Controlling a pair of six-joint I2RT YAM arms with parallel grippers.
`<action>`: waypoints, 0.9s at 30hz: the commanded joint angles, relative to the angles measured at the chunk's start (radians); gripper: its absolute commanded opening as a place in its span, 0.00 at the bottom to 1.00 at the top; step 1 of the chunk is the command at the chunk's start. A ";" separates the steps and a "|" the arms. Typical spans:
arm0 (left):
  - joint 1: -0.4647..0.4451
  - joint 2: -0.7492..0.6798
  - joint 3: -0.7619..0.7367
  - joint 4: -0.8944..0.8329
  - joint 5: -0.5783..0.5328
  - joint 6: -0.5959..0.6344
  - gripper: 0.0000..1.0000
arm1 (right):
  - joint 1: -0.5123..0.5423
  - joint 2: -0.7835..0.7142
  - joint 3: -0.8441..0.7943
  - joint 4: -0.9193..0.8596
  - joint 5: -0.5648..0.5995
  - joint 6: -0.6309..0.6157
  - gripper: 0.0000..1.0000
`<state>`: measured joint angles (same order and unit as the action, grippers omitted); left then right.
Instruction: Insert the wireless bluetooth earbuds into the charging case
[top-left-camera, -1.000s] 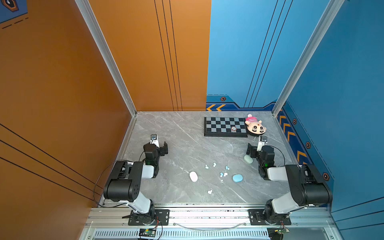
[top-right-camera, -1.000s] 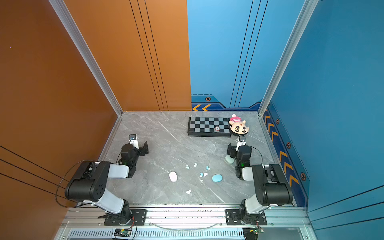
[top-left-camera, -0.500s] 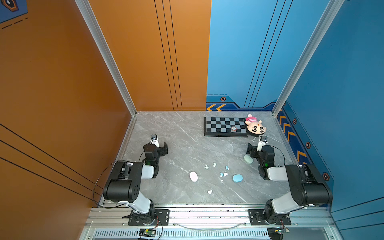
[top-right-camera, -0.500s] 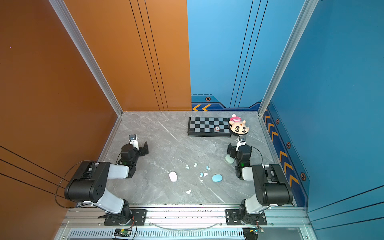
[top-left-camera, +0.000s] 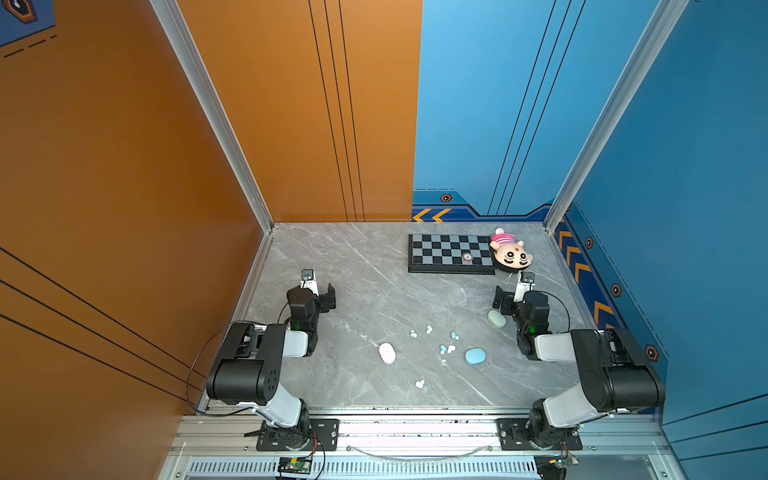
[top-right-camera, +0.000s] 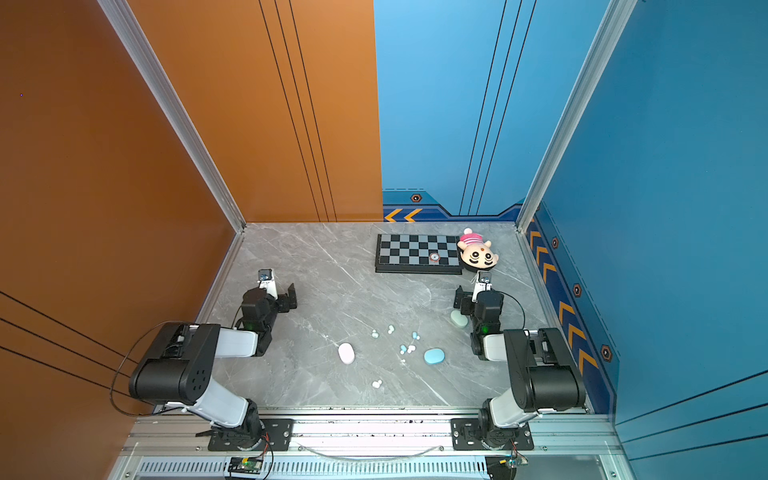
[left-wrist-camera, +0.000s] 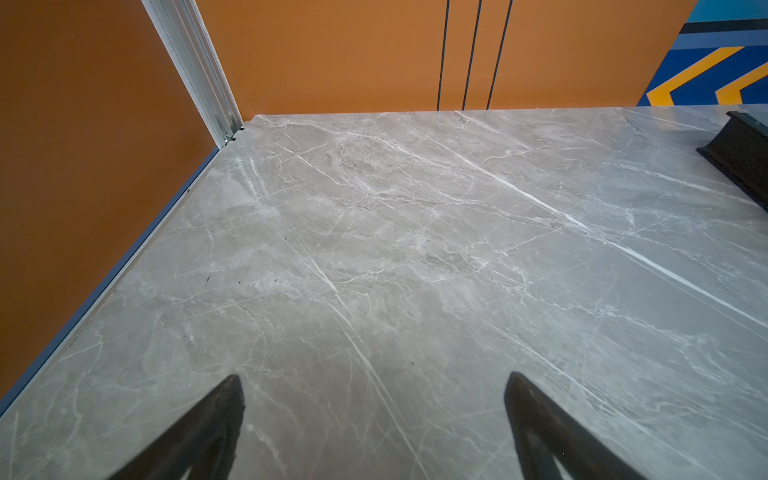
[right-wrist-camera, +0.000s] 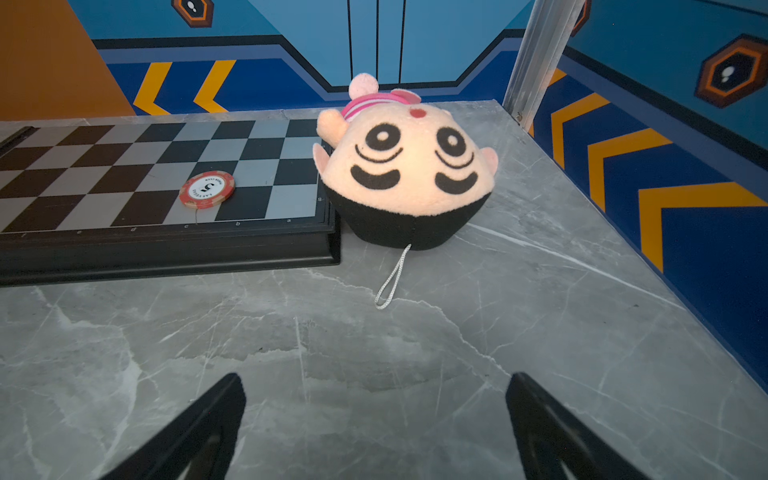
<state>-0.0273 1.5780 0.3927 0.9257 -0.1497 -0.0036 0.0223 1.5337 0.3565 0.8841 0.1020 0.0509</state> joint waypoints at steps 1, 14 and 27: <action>-0.006 -0.017 -0.012 -0.004 -0.011 0.009 0.98 | -0.012 0.013 0.016 0.025 -0.028 0.015 1.00; -0.136 -0.386 0.020 -0.323 -0.006 0.101 0.98 | -0.029 -0.449 0.236 -0.621 -0.210 0.239 1.00; -0.407 -0.534 0.172 -0.726 0.366 0.138 0.98 | -0.055 -0.541 0.448 -1.506 -0.405 0.144 0.88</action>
<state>-0.3813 1.0256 0.5243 0.3420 0.0841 0.0845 -0.0338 0.9455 0.7601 -0.2848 -0.2592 0.2512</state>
